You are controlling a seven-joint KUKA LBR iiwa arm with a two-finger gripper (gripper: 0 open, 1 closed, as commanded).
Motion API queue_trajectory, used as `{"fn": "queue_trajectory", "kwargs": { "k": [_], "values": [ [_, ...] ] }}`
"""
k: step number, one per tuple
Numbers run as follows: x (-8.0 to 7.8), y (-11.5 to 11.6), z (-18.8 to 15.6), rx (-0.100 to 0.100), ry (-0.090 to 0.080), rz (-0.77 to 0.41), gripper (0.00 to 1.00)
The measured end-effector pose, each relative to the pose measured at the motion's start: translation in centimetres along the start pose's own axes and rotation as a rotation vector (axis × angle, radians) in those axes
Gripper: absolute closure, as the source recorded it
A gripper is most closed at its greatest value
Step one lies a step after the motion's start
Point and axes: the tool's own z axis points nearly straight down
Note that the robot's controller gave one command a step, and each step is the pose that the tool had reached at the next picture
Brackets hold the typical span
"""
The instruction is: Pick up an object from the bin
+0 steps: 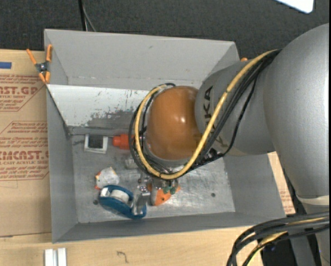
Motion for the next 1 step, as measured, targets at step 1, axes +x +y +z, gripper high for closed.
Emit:
{"fn": "queue_trajectory", "kwargs": {
  "k": [1],
  "values": [
    [0.31,0.4,5.5,0.01,0.04,0.069,1.0]
  ]
}}
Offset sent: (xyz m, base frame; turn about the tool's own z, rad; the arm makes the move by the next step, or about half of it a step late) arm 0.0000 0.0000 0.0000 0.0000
